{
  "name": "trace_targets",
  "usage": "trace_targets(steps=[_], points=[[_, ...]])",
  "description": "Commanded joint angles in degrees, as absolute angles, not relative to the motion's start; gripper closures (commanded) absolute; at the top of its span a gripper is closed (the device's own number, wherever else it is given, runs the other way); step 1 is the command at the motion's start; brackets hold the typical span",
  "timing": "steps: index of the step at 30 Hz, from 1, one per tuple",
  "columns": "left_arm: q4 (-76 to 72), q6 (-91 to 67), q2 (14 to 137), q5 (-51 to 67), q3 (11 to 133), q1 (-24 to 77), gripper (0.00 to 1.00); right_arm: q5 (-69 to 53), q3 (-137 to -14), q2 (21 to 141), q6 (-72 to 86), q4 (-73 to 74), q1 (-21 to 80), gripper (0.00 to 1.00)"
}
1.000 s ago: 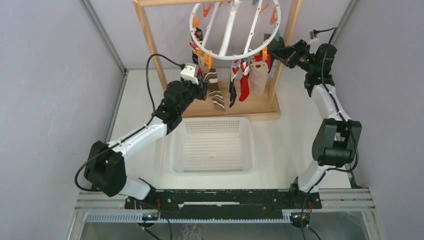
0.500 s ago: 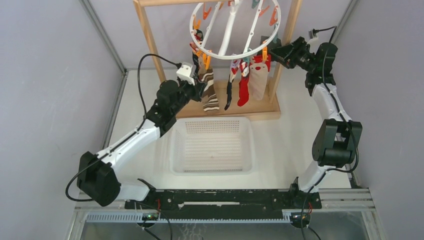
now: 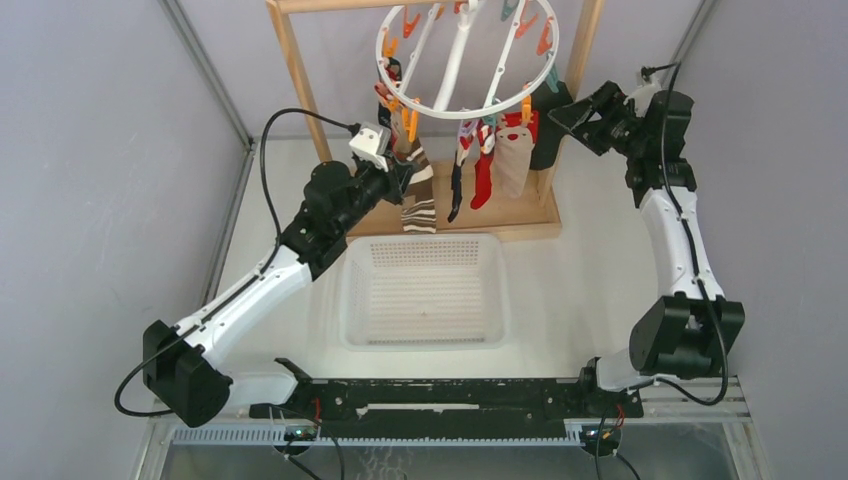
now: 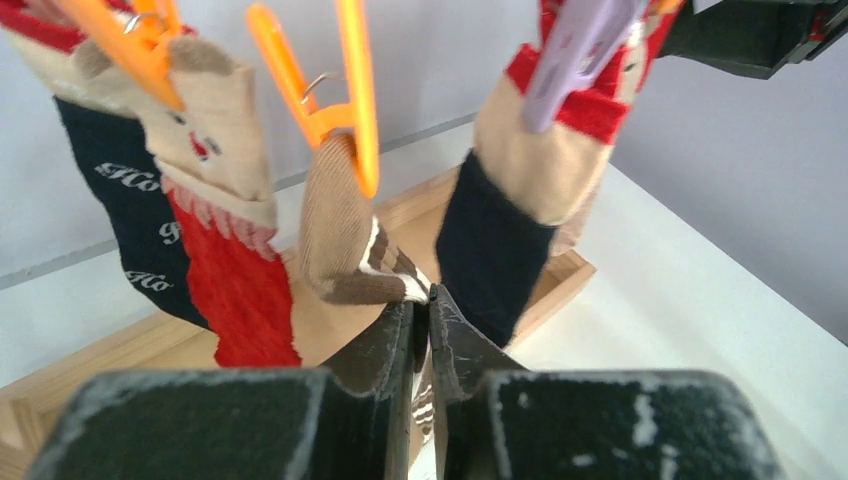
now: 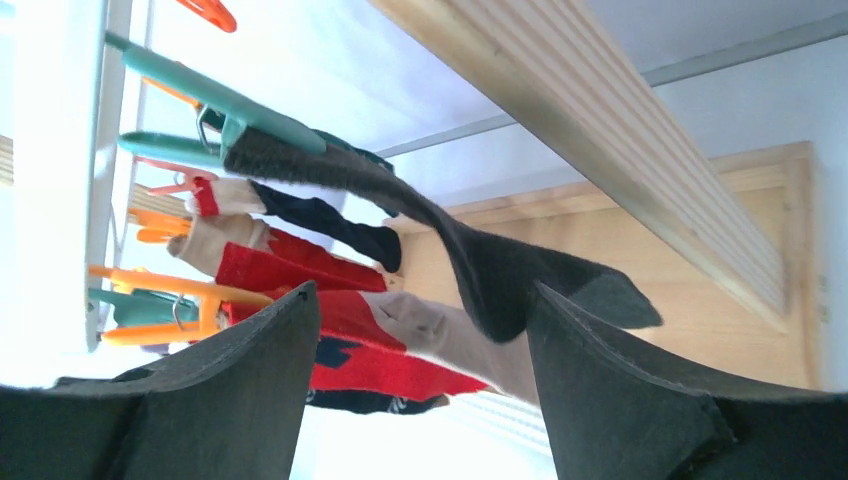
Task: Remove the socks clipped to the hanger
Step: Adjust the hanger on the clothesline.
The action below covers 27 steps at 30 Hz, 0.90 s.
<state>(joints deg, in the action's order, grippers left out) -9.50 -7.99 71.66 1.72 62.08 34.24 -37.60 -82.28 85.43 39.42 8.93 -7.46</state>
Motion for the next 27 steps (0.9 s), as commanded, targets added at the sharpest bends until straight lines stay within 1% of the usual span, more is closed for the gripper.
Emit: trace_targets(steps=[1,6,12,27], points=[[-9.35,-6.50,70.46,0.35,68.25,37.31,0.86,-29.03,-80.97,81.11,31.65,17.54,-6.62,0.18],[-6.86,-4.37,71.44,-2.92,71.61,40.72,0.86,-26.69,-79.24,79.80,29.64,20.41,-7.12,0.18],[-4.59,-2.82,74.05,-4.19,76.63,43.54,0.86,-25.60,-76.72,78.64,29.67,21.75,-8.98,0.18],[2.30,-0.09,84.77,-5.66,91.67,48.63,0.85,-26.72,-74.80,80.04,29.78,21.98,-11.10,0.17]])
